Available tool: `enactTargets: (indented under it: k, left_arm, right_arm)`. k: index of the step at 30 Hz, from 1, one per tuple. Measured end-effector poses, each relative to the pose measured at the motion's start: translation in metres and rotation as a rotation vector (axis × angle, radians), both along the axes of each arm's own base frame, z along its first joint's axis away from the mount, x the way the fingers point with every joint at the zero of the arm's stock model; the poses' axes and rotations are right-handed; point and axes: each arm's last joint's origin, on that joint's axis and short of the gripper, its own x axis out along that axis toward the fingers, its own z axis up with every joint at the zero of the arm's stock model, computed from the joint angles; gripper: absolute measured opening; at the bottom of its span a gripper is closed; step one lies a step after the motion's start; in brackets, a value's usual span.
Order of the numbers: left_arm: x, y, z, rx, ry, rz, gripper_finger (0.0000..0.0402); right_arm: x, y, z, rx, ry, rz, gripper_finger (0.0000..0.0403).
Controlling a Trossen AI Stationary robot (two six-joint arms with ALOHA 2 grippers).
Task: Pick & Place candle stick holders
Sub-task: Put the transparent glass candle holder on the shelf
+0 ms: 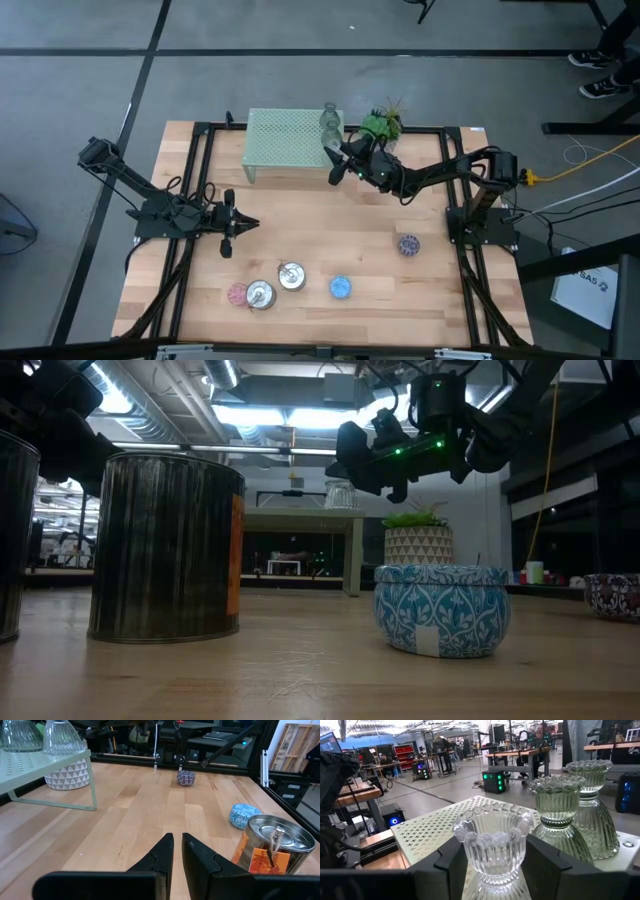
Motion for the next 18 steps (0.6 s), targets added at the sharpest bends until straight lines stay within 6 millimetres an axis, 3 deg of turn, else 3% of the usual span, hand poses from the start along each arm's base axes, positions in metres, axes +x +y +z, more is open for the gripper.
enactTargets:
  k: [13,18]
  left_arm:
    - [0.0,0.0,0.0,0.0,0.0,0.0,0.0031]
    - [0.0,0.0,0.0,0.0,0.0,-0.001,0.0031]
  right_arm:
    - [0.008,-0.001,0.009,0.009,-0.006,0.011,0.0166]
    - [0.016,-0.003,0.011,0.025,0.066,0.012,0.0167]
